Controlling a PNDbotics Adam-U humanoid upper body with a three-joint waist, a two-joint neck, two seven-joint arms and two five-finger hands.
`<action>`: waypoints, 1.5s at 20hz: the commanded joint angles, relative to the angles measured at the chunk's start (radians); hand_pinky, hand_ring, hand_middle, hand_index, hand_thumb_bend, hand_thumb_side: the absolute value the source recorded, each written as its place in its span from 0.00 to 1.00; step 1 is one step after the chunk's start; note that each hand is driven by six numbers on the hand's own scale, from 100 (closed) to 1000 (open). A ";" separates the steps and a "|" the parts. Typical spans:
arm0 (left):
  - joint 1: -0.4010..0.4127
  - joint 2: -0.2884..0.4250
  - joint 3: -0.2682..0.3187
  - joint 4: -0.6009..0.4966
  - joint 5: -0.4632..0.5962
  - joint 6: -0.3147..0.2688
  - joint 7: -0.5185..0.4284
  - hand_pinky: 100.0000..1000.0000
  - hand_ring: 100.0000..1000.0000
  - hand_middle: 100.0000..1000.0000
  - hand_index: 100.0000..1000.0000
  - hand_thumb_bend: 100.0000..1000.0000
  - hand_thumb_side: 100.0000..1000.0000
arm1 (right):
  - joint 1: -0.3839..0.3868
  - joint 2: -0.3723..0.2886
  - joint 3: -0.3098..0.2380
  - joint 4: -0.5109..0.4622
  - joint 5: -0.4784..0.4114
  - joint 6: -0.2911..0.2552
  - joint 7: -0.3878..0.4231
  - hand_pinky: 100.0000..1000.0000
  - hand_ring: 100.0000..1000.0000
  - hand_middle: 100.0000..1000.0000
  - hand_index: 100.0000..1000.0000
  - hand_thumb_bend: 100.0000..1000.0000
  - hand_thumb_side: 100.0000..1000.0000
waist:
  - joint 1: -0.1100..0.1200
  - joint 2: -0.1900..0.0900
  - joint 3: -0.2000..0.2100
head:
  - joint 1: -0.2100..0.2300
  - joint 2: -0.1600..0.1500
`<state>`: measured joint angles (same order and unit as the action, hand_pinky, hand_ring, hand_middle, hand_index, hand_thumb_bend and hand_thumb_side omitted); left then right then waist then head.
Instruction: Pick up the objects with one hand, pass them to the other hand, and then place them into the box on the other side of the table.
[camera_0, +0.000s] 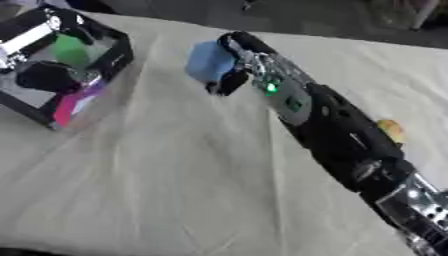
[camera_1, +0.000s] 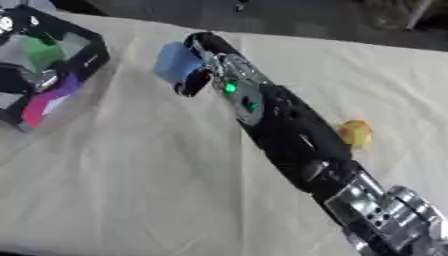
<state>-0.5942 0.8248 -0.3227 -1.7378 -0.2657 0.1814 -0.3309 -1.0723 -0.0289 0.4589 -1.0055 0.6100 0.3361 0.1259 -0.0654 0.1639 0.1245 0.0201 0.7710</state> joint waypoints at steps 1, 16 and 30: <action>-0.031 0.001 -0.012 -0.013 -0.045 -0.016 -0.015 0.89 0.74 0.70 0.81 0.22 0.01 | -0.014 0.002 0.001 -0.033 -0.013 -0.014 -0.005 0.63 0.44 0.36 0.40 0.00 0.00 | 0.024 0.000 -0.001 | 0.008 -0.001; -0.085 -0.074 -0.058 0.032 -0.190 -0.045 -0.010 0.89 0.76 0.73 0.82 0.36 0.00 | 0.002 0.011 0.017 -0.110 -0.089 -0.042 -0.014 0.61 0.42 0.35 0.37 0.00 0.00 | 0.026 -0.003 -0.011 | 0.020 -0.001; -0.115 -0.139 -0.074 0.070 -0.290 -0.081 0.008 0.89 0.77 0.73 0.85 0.48 0.00 | 0.008 0.029 0.024 -0.129 -0.138 -0.082 0.013 0.60 0.41 0.33 0.35 0.00 0.00 | 0.022 -0.005 -0.009 | 0.027 -0.001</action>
<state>-0.6880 0.6762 -0.4018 -1.6627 -0.5478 0.1062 -0.3227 -1.0466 -0.0020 0.4836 -1.1115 0.4780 0.2598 0.1377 -0.0610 0.1639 0.1147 0.0432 0.7710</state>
